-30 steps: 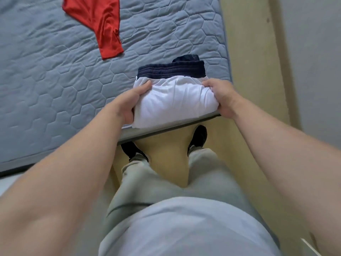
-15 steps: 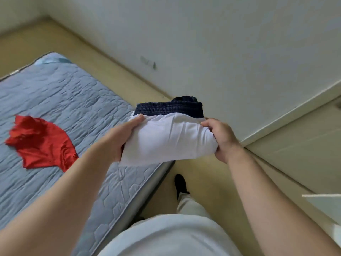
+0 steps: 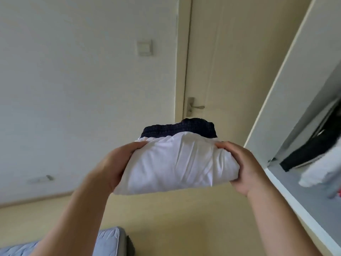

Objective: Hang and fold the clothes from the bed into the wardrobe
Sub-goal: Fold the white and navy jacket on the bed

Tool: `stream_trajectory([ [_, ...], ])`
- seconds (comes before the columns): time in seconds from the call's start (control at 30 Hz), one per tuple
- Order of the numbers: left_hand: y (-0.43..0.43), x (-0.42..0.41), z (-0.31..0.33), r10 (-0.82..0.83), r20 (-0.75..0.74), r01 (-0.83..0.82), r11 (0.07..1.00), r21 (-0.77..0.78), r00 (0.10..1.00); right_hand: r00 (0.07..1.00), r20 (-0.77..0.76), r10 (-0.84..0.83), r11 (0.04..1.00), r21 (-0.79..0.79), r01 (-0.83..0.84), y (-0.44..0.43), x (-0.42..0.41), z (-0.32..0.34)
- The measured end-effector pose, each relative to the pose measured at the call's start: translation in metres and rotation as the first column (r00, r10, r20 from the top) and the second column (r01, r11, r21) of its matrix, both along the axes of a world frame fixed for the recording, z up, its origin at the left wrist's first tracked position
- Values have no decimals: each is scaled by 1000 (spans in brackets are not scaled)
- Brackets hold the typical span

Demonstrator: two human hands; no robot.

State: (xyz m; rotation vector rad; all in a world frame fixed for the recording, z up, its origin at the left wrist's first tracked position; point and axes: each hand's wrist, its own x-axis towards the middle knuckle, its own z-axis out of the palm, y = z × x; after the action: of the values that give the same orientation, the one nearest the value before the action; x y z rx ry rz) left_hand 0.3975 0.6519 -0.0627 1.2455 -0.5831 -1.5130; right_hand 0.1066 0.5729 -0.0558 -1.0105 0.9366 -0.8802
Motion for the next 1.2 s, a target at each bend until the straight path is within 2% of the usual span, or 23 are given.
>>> stream_trajectory([
  [0.17,-126,-107,27,-177,94,184,980,-74,980,967,70,-244,967,-51,248,-44,-117,24],
  [0.33,-231,-243,55,-370,95,380,912,-150,924,888,124,-443,884,-107,456,-95,-242,49],
  [0.6,-369,-413,80,-498,73,503,862,-70,864,749,112,-652,735,-146,662,-167,-392,71],
  [0.7,-420,-464,83,-571,82,575,816,-51,817,664,97,-741,657,-100,747,-198,-429,69],
  [0.8,-474,-509,88,-635,123,643,765,-37,763,571,158,-806,567,-73,821,-232,-458,61],
  [1.03,-618,-590,111,-760,194,784,610,-116,620,381,199,-903,373,-81,924,-339,-508,69],
  [1.1,-657,-612,124,-788,229,820,560,-118,571,355,211,-911,338,-112,934,-368,-519,78],
  [1.2,-715,-648,142,-772,331,836,534,-126,543,324,238,-916,295,-149,944,-413,-539,92],
])
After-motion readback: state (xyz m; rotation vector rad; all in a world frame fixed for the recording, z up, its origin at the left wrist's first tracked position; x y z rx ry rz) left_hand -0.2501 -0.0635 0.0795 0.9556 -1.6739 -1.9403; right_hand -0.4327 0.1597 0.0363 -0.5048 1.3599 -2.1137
